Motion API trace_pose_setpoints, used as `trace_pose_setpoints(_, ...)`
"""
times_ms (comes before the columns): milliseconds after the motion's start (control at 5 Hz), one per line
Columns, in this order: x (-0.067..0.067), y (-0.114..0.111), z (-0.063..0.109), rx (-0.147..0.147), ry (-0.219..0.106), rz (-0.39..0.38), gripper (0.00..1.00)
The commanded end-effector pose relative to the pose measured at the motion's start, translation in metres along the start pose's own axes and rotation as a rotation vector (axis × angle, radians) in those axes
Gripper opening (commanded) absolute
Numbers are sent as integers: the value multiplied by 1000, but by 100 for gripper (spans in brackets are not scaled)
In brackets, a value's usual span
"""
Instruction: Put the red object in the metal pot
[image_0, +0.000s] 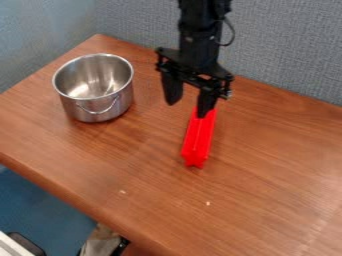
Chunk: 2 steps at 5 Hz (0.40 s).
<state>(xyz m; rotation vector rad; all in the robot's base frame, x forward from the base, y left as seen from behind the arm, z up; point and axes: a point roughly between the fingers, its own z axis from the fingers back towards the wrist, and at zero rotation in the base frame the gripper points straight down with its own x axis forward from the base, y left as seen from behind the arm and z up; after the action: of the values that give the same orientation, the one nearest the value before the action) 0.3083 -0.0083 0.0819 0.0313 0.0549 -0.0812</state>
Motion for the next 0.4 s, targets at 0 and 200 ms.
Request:
trace_pose_setpoints(0,24,-3,10,21,-29,35,100)
trace_pose_setpoints(200,30,-9,19,-10,-26,38,100)
